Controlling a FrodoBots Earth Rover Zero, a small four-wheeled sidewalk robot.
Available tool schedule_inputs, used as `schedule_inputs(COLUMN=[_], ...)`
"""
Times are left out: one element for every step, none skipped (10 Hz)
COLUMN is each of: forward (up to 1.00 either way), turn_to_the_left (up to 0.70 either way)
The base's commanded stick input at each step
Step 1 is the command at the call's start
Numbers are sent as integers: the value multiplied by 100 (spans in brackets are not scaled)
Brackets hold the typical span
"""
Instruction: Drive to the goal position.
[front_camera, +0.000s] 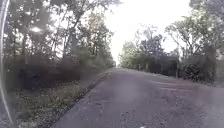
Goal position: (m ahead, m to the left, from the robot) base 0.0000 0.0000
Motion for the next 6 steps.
schedule_inputs(forward=[5, 5, 5, 5, 5, 5], turn_to_the_left=[0, 0, 0, 0, 0, 0])
